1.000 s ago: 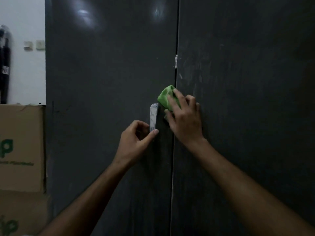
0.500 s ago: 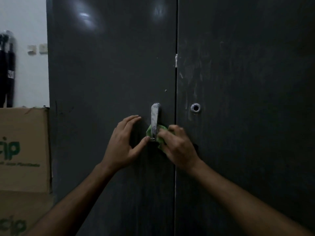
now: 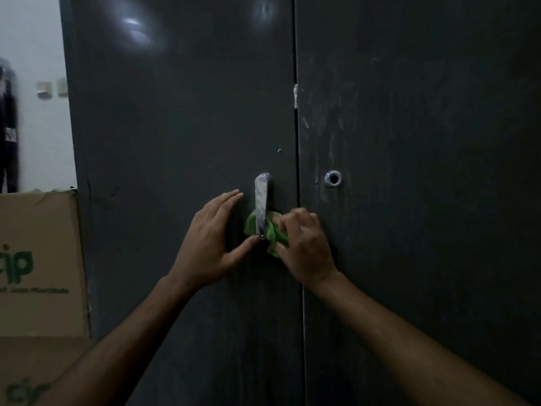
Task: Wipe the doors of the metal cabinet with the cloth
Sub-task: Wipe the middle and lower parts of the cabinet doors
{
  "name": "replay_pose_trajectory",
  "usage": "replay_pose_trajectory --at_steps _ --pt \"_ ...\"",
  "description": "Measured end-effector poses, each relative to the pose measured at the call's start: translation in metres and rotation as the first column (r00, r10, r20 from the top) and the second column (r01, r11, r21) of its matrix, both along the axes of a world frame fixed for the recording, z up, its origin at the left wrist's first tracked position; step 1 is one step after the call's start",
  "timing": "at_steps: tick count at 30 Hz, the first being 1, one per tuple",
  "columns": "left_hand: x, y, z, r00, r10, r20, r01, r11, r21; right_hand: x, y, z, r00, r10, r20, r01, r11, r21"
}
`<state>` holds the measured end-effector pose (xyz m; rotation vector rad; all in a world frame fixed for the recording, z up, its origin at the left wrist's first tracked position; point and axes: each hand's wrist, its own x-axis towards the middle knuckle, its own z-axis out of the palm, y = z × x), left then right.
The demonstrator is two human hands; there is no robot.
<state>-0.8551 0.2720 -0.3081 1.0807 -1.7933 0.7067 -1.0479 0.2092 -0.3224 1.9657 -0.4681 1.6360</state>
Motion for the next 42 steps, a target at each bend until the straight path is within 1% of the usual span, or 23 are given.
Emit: replay_pose_trajectory --at_steps 4,6,10,12,15,17,19,20,21,22,23,24,27,29,31,33,34,36,38,39,40,41,42 --pt "-0.003 0.001 0.003 1.000 -0.009 -0.015 0.009 0.999 -0.037 0.022 0.002 0.024 0.994 -0.033 0.105 0.025 0.997 0.078" --pt "-0.008 0.000 0.004 1.000 -0.014 -0.026 0.014 0.999 -0.030 0.018 0.000 0.016 0.995 -0.052 0.091 0.046 0.997 0.067" --pt "-0.010 -0.004 0.004 0.999 -0.031 -0.010 0.031 1.000 -0.004 -0.006 0.003 -0.003 0.996 -0.075 0.046 0.076 0.997 -0.017" --pt "-0.010 -0.006 0.005 0.999 -0.039 -0.028 0.039 0.999 -0.002 -0.004 0.004 0.006 0.997 -0.064 0.039 0.064 0.998 0.013" --pt "-0.013 -0.006 0.002 0.991 -0.060 -0.121 0.062 0.998 0.009 0.005 0.010 0.026 0.994 -0.081 0.072 0.069 0.986 0.152" --pt "-0.012 -0.004 0.000 0.962 -0.114 -0.247 0.131 0.990 0.053 -0.001 0.012 0.023 0.991 -0.087 0.104 0.069 0.983 0.170" --pt "-0.009 -0.003 0.000 0.880 -0.216 -0.422 0.307 0.938 0.160 -0.017 0.013 0.015 0.976 -0.075 0.203 0.047 0.989 0.139" --pt "-0.010 -0.001 0.002 0.795 -0.276 -0.540 0.449 0.866 0.218 -0.024 0.016 0.014 0.965 -0.057 0.257 0.026 0.993 0.119" --pt "-0.012 0.000 0.004 0.662 -0.320 -0.678 0.605 0.762 0.231 -0.028 0.019 0.017 0.956 -0.031 0.293 0.003 0.995 0.095" --pt "-0.016 0.000 0.007 0.499 -0.325 -0.804 0.737 0.647 0.195 -0.028 0.023 0.024 0.956 -0.005 0.294 -0.016 0.998 0.067" --pt "-0.020 0.000 0.011 0.361 -0.298 -0.884 0.816 0.559 0.145 -0.025 0.025 0.035 0.968 0.009 0.252 -0.021 0.999 0.043" --pt "-0.023 0.000 0.014 0.278 -0.267 -0.923 0.856 0.505 0.112 -0.019 0.027 0.047 0.986 0.009 0.166 -0.015 0.999 0.035" --pt "-0.028 0.000 0.017 0.158 -0.242 -0.957 0.902 0.431 0.040 0.005 0.026 0.070 0.995 -0.023 -0.102 0.027 0.999 0.040" --pt "-0.025 0.000 0.017 0.099 -0.245 -0.965 0.905 0.425 -0.014 0.009 0.022 0.057 0.972 -0.058 -0.230 0.062 0.998 0.011" --pt "-0.021 0.001 0.018 0.075 -0.232 -0.970 0.906 0.421 -0.031 0.002 0.020 0.026 0.933 -0.054 -0.355 0.052 0.999 -0.015" --pt "-0.024 0.002 0.016 0.120 -0.208 -0.971 0.913 0.406 0.026 -0.010 0.020 0.004 0.882 -0.063 -0.467 0.051 0.998 -0.040" --pt "-0.025 0.002 0.015 0.136 -0.201 -0.970 0.911 0.409 0.043 -0.011 0.020 0.008 0.869 -0.067 -0.490 0.045 0.997 -0.055" --pt "-0.028 0.003 0.013 0.125 -0.208 -0.970 0.898 0.440 0.021 -0.007 0.018 0.037 0.893 -0.062 -0.445 0.039 0.997 -0.061" --pt "-0.030 0.002 0.015 0.113 -0.205 -0.972 0.871 0.491 -0.002 0.003 0.018 0.067 0.957 -0.053 -0.286 0.043 0.998 -0.040" --pt "-0.030 0.003 0.017 0.116 -0.206 -0.972 0.861 0.509 -0.005 0.005 0.019 0.071 0.973 -0.035 -0.230 0.034 0.999 -0.011" --pt "-0.029 0.005 0.019 0.123 -0.207 -0.971 0.853 0.521 -0.003 0.005 0.019 0.065 0.975 -0.023 -0.222 0.024 1.000 -0.001" --pt "-0.028 0.006 0.020 0.131 -0.210 -0.969 0.851 0.525 0.001 0.002 0.018 0.052 0.965 -0.017 -0.262 0.015 1.000 -0.010" --pt "-0.026 0.007 0.021 0.140 -0.210 -0.968 0.853 0.522 0.010 -0.003 0.018 0.035 0.941 -0.018 -0.338 0.013 1.000 -0.018"
